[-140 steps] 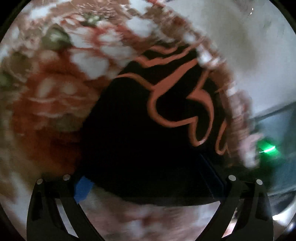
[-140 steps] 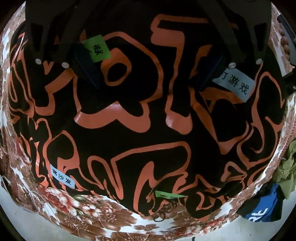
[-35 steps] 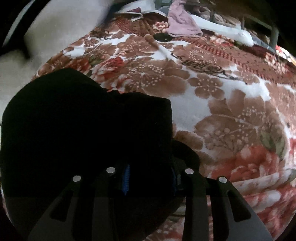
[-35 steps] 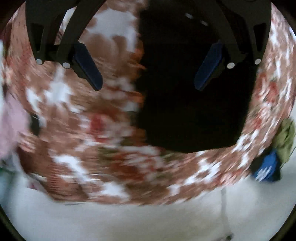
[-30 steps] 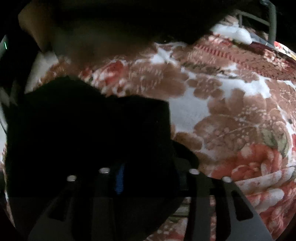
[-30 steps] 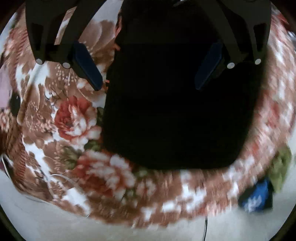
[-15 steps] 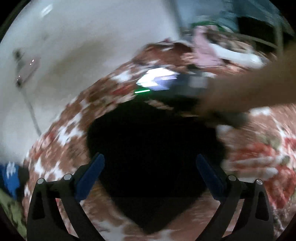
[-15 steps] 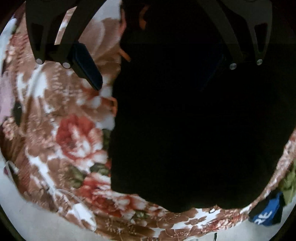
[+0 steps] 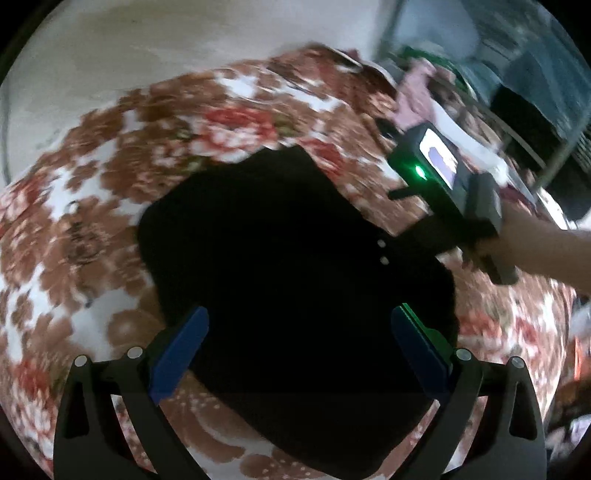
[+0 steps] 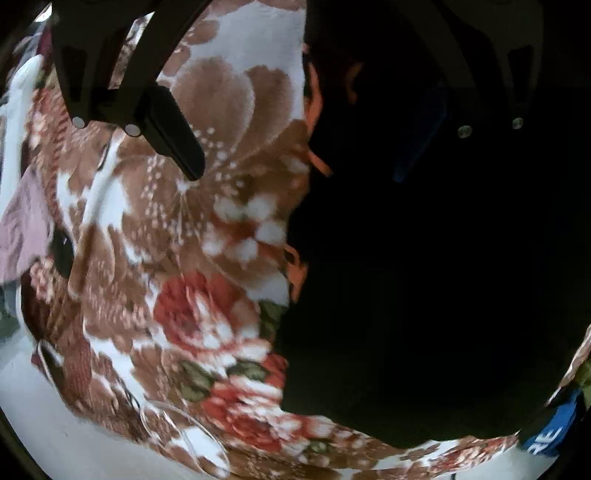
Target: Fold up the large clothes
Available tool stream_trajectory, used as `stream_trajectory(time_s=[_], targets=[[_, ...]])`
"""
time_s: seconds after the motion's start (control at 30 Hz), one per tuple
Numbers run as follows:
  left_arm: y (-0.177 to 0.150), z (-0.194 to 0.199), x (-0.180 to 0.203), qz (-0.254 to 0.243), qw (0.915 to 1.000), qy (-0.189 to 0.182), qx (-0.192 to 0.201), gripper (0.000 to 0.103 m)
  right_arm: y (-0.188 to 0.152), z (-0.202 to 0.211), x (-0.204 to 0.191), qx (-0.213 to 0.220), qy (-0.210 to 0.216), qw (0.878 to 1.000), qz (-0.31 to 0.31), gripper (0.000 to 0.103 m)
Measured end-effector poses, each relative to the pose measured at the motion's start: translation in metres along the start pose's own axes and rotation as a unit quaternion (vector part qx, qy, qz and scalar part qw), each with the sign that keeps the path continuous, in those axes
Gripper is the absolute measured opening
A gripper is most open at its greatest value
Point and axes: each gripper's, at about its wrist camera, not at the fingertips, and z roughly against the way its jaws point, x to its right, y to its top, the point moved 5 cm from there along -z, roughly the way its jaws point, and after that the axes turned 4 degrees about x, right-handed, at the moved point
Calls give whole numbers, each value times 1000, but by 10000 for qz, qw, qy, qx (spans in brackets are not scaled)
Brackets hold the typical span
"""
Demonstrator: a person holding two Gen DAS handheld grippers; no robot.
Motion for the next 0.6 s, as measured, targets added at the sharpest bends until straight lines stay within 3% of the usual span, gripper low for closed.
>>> stream_trajectory(time_s=[0.13, 0.2, 0.3, 0.37, 0.5, 0.6], targets=[[-10, -23, 8, -351, 9987, 183, -324, 98, -1, 16, 8, 192, 97, 9993, -301, 98], [-13, -32, 2, -217, 9987, 146, -442, 99, 0, 35, 9, 404, 152, 9982, -407, 98], [-15, -39, -5, -63, 9984, 137, -544, 99, 1, 69, 3, 786, 715, 9913, -773, 98], [-16, -44, -3, -75, 9981, 190, -581, 99, 3, 84, -15, 906, 1025, 9881, -697, 98], [-16, -49, -1, -77, 9979, 296, -566, 99, -5, 69, -50, 630, 872, 9942, -23, 98], [-20, -53, 0, -117, 9980, 355, -502, 99, -19, 50, -54, 566, 1080, 9923, -209, 98]])
